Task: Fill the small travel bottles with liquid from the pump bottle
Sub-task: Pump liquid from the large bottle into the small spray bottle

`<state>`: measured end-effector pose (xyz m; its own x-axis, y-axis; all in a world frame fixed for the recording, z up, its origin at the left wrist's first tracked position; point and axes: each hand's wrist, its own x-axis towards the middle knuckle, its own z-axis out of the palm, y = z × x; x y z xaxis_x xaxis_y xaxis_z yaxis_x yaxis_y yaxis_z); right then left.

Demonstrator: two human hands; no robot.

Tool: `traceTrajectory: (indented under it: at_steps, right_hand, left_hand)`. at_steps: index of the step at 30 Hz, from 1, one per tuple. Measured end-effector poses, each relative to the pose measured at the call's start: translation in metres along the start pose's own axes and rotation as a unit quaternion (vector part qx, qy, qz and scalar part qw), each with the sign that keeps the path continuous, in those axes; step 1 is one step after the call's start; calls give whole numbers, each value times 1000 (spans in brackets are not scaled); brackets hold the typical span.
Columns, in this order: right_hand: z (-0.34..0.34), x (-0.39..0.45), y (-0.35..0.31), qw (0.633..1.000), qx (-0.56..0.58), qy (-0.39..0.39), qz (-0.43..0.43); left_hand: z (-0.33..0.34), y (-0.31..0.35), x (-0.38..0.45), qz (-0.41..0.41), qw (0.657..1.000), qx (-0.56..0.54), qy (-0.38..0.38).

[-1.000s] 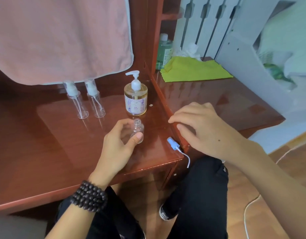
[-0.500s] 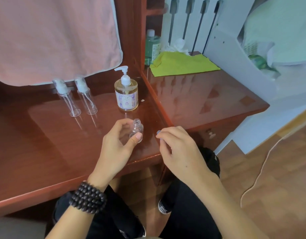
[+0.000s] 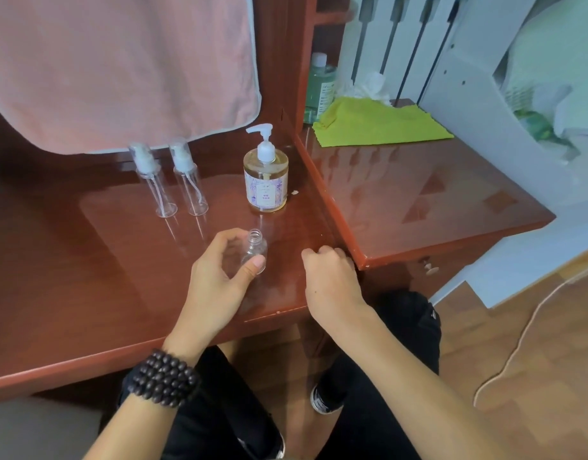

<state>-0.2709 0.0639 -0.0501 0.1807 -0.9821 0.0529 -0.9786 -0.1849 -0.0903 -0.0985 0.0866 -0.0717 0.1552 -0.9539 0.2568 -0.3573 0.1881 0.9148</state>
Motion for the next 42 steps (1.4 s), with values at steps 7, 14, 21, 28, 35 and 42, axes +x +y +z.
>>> traceTrajectory:
  at_steps: [7, 14, 21, 28, 35, 42]
  right_hand:
    - [-9, 58, -38, 982, 150, 61, -94]
    - [16, 116, -82, 971, 168, 78, -148]
    - [42, 130, -97, 971, 172, 76, -146]
    - [31, 125, -94, 964, 195, 87, -158]
    - [-46, 131, -63, 931, 191, 216, -224]
    - [-81, 180, 1, 920, 145, 257, -259]
  left_hand:
    - [-34, -5, 26, -1, 999, -1, 50]
    - [-73, -17, 46, -17, 994, 24, 110]
    - [-85, -28, 53, -28, 992, 14, 122]
    - [-80, -30, 59, -34, 993, 29, 110]
    - [-78, 7, 88, 7, 992, 56, 115]
    - [-42, 37, 135, 29, 987, 119, 100]
